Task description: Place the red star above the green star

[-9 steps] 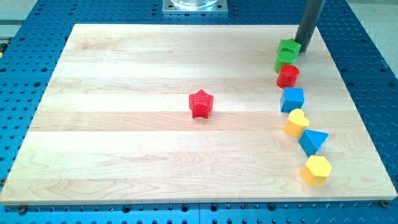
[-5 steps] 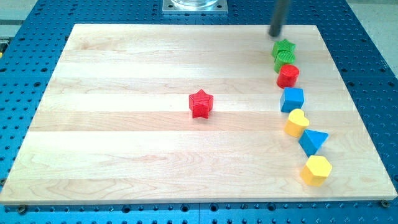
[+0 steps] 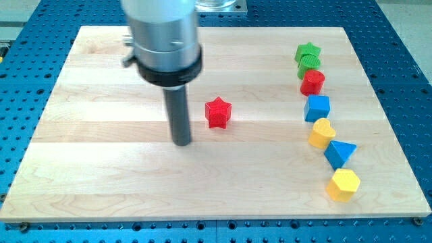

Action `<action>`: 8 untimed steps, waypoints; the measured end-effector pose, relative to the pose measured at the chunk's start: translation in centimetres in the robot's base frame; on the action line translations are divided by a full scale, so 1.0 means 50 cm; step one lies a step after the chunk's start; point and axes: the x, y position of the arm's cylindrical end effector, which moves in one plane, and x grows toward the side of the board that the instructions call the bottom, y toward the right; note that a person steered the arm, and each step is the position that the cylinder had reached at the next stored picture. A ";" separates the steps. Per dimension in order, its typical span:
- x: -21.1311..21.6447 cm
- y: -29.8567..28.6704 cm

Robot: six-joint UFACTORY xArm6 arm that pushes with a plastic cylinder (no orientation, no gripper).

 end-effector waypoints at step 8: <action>-0.472 0.349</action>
